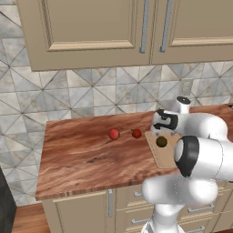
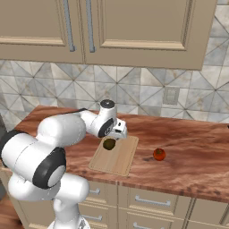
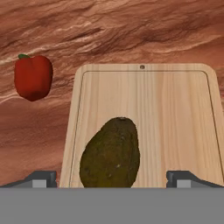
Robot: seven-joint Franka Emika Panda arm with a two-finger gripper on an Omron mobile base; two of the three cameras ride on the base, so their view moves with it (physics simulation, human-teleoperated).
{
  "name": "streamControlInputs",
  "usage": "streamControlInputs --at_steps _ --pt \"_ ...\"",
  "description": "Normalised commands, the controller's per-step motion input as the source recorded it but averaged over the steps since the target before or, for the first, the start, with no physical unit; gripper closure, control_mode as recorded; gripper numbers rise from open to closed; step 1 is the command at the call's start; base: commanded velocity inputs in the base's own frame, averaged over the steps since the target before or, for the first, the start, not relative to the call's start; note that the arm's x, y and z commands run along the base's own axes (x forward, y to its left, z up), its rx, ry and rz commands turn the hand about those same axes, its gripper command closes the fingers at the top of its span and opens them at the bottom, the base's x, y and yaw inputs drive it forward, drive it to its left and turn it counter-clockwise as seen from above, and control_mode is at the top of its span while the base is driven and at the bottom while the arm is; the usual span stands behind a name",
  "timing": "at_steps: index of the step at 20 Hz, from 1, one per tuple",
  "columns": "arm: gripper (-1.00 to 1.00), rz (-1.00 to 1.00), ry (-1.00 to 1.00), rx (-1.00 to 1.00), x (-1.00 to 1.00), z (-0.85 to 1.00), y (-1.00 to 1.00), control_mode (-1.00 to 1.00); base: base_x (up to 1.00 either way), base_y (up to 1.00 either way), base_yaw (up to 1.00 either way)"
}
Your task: Place the avocado, onion, tomato, and bell pepper on the cutting board.
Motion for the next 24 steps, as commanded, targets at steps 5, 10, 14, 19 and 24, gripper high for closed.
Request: streamControlInputs --at_steps 5,10,14,19,24 --pt "-1.0 0.03 -0.03 0.06 0.0 0.58 0.07 -1.0 0.0 0.0 0.0" --pt "-1.0 0.15 -0.07 0.02 0.0 0.21 0.41 -1.0 0.0 0.0 0.0" --pt "-1.0 0.18 -0.09 0.0 0.0 0.05 0.66 -1.0 0.0 0.0 0.0" --pt "-1.0 0.14 -0.11 -0.03 0.04 0.0 0.65 -1.0 0.0 0.0 0.0" --pt "-1.0 0.03 -0.04 -0.13 0.11 0.08 0.26 -1.0 0.0 0.0 0.0"
